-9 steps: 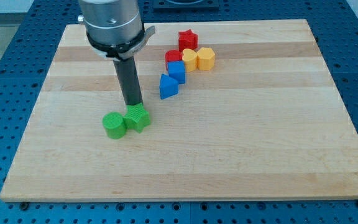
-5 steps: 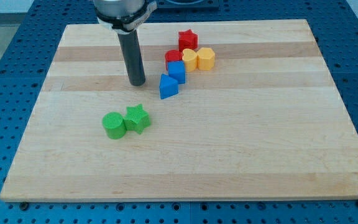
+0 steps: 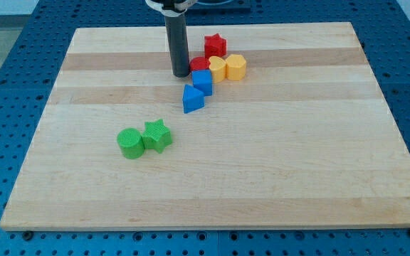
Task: Push the line of blocks slightly right
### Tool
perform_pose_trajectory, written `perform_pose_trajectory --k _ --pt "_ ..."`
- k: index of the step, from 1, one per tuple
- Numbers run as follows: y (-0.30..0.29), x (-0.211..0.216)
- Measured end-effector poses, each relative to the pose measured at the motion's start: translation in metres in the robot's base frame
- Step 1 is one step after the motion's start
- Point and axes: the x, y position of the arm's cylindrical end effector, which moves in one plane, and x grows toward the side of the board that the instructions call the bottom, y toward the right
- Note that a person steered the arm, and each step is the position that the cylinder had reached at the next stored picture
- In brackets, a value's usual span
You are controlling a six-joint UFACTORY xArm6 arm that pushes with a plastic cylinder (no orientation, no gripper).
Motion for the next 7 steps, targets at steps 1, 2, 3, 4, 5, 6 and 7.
perform_pose_trajectory --k 1,2,3,4,5,6,7 --pt "0.013 0.000" --pt "0.032 0.000" --pt "0.052 0.000" --pt "0.070 0.000" --pt "0.085 0.000" --pt "0.090 0.000" --pt "0.091 0.006"
